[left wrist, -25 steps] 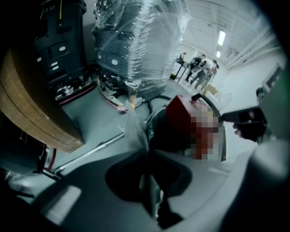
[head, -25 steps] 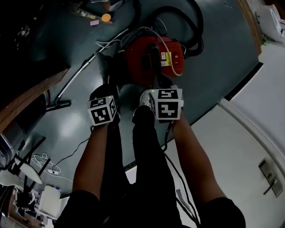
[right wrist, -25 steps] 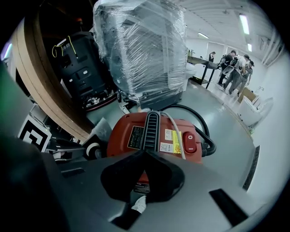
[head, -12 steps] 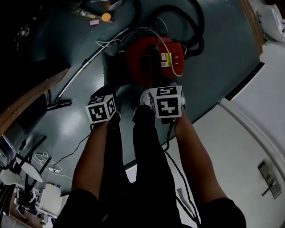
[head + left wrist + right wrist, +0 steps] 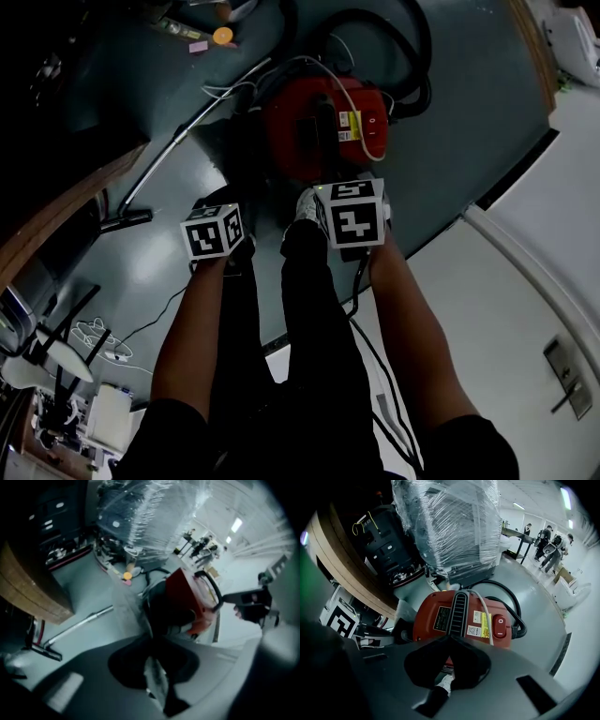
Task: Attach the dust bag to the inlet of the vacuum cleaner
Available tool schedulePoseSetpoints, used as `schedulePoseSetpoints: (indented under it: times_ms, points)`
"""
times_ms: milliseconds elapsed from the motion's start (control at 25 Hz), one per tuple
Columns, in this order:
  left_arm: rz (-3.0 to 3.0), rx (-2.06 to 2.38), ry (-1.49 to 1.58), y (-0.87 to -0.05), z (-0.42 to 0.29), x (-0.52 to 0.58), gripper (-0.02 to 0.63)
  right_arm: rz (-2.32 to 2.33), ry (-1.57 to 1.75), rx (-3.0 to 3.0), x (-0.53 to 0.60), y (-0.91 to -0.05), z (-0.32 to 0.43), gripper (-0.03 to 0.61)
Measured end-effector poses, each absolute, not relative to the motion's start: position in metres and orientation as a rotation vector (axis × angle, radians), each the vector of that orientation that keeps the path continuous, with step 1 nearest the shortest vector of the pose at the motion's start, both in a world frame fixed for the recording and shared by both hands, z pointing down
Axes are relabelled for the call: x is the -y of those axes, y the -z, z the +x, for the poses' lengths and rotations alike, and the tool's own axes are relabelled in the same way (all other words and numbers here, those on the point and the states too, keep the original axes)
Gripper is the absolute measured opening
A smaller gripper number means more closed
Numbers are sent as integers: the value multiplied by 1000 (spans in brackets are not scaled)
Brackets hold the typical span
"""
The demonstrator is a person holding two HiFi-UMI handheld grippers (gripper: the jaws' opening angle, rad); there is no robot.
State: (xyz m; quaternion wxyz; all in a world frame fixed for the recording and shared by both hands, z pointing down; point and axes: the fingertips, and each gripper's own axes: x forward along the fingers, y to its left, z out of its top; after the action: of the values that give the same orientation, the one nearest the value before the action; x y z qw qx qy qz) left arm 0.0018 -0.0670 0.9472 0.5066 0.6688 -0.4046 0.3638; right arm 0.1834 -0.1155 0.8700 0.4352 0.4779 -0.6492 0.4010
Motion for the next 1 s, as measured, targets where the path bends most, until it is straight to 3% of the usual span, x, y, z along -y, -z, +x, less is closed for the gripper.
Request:
schedulePoseSetpoints:
  times_ms: [120, 320, 560, 1000]
  points:
    - [1642, 938, -921, -946, 4, 67, 41, 1187, -1007, 1611, 115, -870, 184, -2]
    - [1519, 857, -687, -946, 13, 73, 51, 1179, -1020, 1610, 115, -870, 184, -2]
    - [1699, 760, -927, -944, 38, 72, 58, 1159, -1031, 1613, 116, -870, 185, -2]
    - [1803, 947, -874, -931, 33, 79, 87, 1169, -1007, 1600, 118, -874, 183, -2]
